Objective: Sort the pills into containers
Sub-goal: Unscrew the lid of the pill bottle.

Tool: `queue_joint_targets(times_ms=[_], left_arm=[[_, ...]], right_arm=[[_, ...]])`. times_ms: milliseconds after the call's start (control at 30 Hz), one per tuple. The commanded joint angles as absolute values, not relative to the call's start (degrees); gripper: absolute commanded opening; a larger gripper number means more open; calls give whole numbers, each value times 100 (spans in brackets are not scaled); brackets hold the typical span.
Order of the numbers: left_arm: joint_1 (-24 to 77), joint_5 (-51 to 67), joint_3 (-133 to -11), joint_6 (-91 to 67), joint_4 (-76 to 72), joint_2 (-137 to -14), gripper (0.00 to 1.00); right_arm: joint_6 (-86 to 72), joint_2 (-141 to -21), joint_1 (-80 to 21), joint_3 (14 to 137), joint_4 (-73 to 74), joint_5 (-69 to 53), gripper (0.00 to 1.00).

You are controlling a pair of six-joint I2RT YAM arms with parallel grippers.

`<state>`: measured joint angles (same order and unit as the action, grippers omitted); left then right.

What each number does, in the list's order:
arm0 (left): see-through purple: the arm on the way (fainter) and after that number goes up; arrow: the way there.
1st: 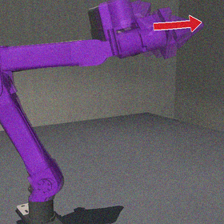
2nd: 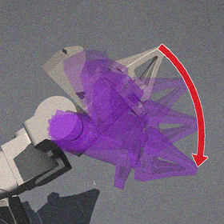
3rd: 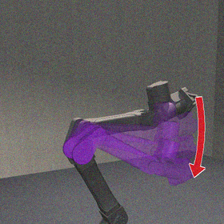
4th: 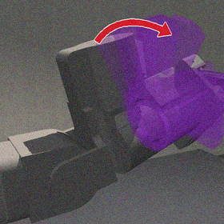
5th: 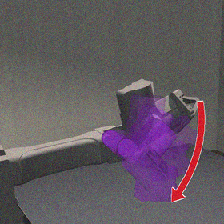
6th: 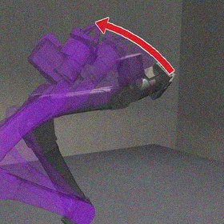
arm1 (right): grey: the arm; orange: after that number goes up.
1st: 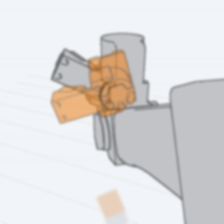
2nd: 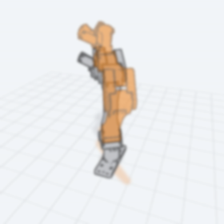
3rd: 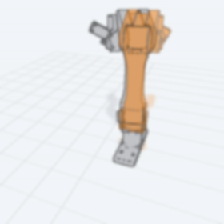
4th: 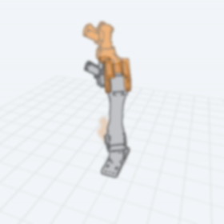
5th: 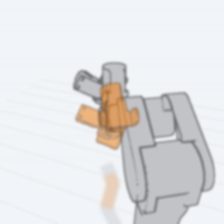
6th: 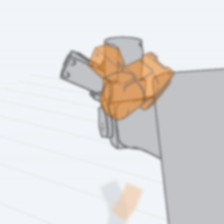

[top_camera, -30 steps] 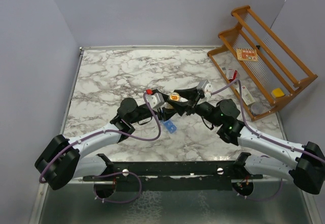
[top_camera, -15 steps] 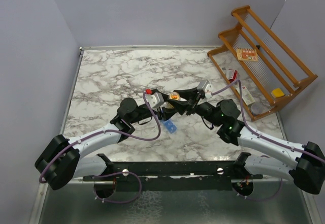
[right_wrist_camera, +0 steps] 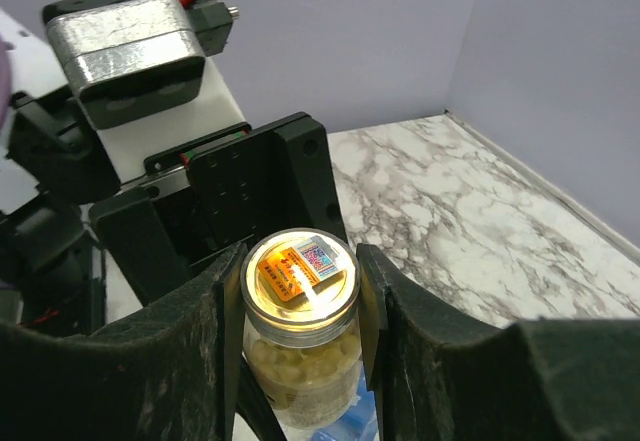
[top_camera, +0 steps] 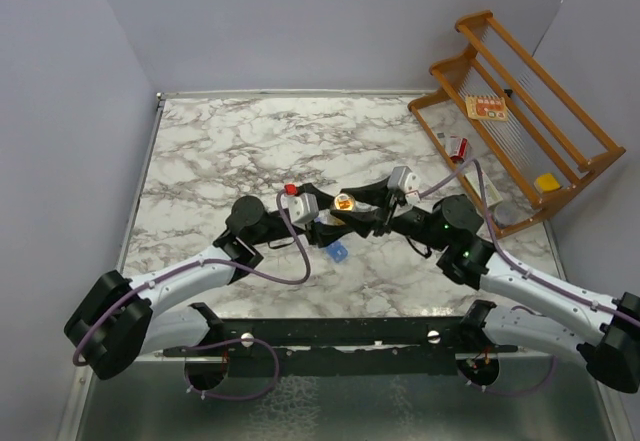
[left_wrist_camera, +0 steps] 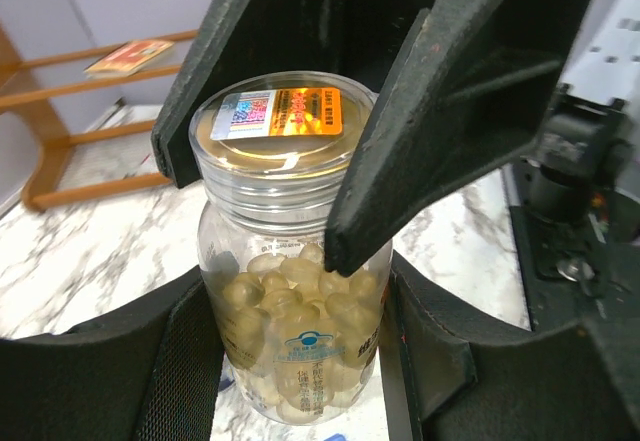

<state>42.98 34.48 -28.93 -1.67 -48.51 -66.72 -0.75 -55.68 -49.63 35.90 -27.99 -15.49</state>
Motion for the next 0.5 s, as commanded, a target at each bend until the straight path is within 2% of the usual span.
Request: queue_joint_targets(times_ms=[0,467], left_arm=[[4315,4854,-2807,-165,-4993,-6419,0],[4369,8193,-3364,-593,-4982,-6784,0]], right_arm=[[277,-5116,-5001,3941,-2075,-2373,1],[825,-4292,-5001,4177,-853,-4314,1]])
